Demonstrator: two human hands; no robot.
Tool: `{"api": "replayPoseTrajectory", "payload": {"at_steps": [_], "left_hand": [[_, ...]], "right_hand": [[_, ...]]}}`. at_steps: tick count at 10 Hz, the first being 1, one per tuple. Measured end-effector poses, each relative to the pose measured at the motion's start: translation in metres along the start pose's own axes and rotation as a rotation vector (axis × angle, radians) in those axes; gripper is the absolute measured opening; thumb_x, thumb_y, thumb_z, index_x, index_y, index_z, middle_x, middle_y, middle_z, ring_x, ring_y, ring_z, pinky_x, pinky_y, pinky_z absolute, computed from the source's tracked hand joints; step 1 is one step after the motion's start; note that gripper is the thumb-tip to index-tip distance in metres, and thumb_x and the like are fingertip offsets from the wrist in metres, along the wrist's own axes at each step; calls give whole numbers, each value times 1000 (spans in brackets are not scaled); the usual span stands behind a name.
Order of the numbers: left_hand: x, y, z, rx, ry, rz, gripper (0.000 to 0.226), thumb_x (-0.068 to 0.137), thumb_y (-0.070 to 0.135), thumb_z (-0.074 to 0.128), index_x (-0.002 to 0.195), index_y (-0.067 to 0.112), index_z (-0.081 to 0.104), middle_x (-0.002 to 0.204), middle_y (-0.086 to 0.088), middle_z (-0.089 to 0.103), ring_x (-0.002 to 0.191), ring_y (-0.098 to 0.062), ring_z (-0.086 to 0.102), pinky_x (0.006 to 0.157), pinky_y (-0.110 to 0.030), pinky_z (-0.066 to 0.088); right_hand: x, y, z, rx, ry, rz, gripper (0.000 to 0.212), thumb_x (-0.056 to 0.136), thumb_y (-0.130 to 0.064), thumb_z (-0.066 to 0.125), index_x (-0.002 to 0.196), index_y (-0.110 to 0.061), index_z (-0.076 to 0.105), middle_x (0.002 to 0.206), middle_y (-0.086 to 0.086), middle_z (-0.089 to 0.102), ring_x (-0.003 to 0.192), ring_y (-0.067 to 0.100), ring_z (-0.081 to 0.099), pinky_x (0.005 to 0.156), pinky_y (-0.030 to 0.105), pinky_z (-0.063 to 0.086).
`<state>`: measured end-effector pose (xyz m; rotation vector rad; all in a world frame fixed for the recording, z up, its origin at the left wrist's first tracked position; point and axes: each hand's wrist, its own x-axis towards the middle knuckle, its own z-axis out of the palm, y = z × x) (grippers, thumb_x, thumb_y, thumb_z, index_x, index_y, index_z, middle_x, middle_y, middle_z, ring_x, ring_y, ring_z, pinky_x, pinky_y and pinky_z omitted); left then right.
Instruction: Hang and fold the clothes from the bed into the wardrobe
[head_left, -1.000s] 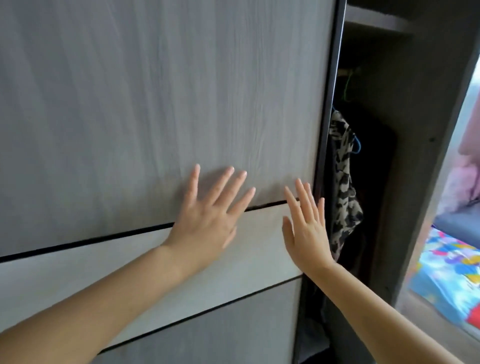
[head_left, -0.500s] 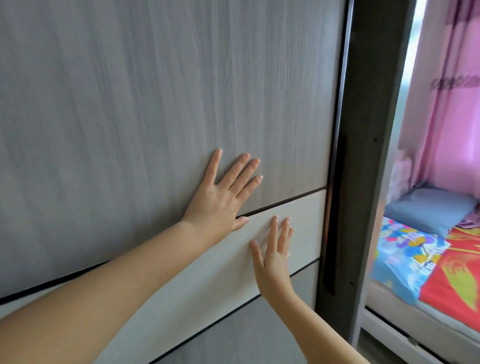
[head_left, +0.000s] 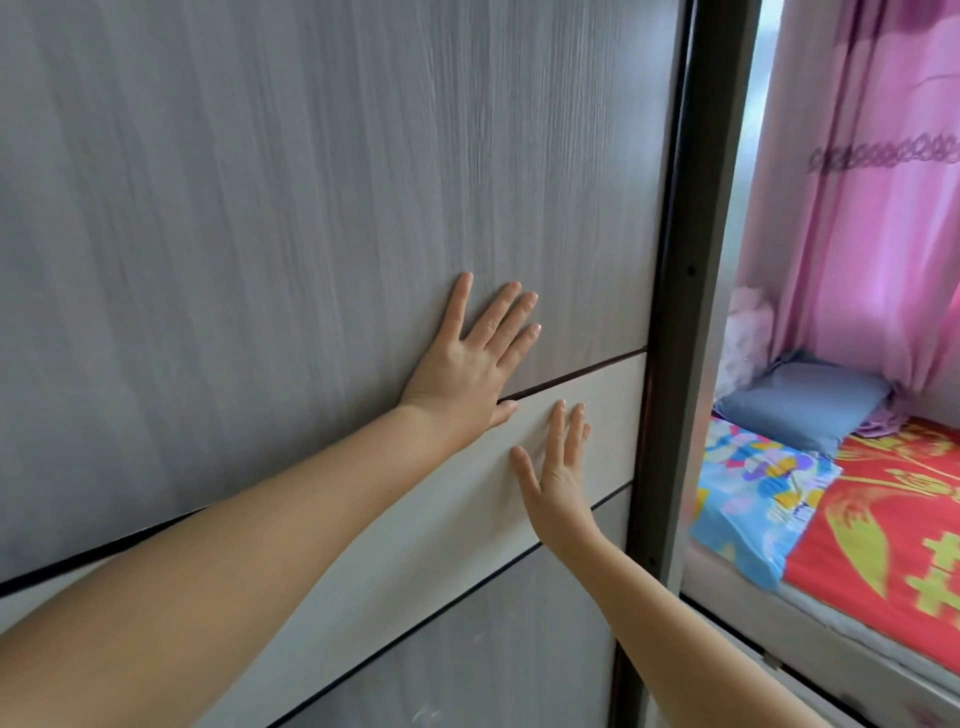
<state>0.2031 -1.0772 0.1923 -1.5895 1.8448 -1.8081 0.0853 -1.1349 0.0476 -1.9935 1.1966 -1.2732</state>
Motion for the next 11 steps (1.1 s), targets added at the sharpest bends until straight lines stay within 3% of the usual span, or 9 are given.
{"api": "replayPoseTrajectory", "payload": {"at_steps": [4, 6, 8, 9, 10, 11], "left_hand": [[65, 42, 1, 3, -18, 10, 84, 92, 66, 21, 152, 12, -5, 158, -17, -13, 146, -34, -12, 101, -67, -13], [72, 54, 8, 7, -8, -31, 82, 94, 64, 21, 152, 13, -6, 159, -16, -13, 145, -36, -11, 101, -68, -12], [75, 54, 5, 34, -37, -12, 82, 93, 66, 19, 151, 14, -8, 159, -15, -14, 145, -36, -13, 101, -69, -12], [72, 58, 7, 52, -83, -20, 83, 92, 66, 19, 151, 15, -8, 158, -15, -16, 145, -36, -15, 101, -69, -14], [80, 50, -5, -75, -136, -4, 78, 95, 60, 25, 152, 16, -3, 158, -16, -18, 144, -35, -18, 98, -69, -21], [43, 89, -14, -451, -283, 171, 65, 98, 46, 31, 153, 18, 10, 159, -13, -12, 146, -28, -14, 104, -62, -22]], "right_hand": [[41, 42, -46, -31, -9, 24, 76, 95, -55, 36, 141, -42, -23, 154, -7, -33, 141, 13, -29, 113, 35, -10], [44, 53, -44, -39, 9, -14, 74, 86, -67, 28, 136, -49, -24, 148, -17, -36, 135, 3, -33, 112, 32, -10], [49, 55, -54, -56, -83, 24, 77, 97, -52, 39, 142, -44, -23, 153, -11, -34, 142, 13, -27, 117, 39, -5], [47, 55, -71, -126, -196, 46, 83, 99, -38, 46, 146, -39, -22, 153, -9, -33, 146, 20, -16, 119, 42, 9], [43, 34, -96, -165, -301, 97, 81, 99, -30, 48, 149, -37, -15, 157, -4, -25, 147, 23, 8, 107, 24, 20], [15, 33, -123, -131, -245, 53, 64, 98, -32, 50, 151, -35, 14, 161, 0, 9, 145, 18, 20, 109, 23, 19]]}}
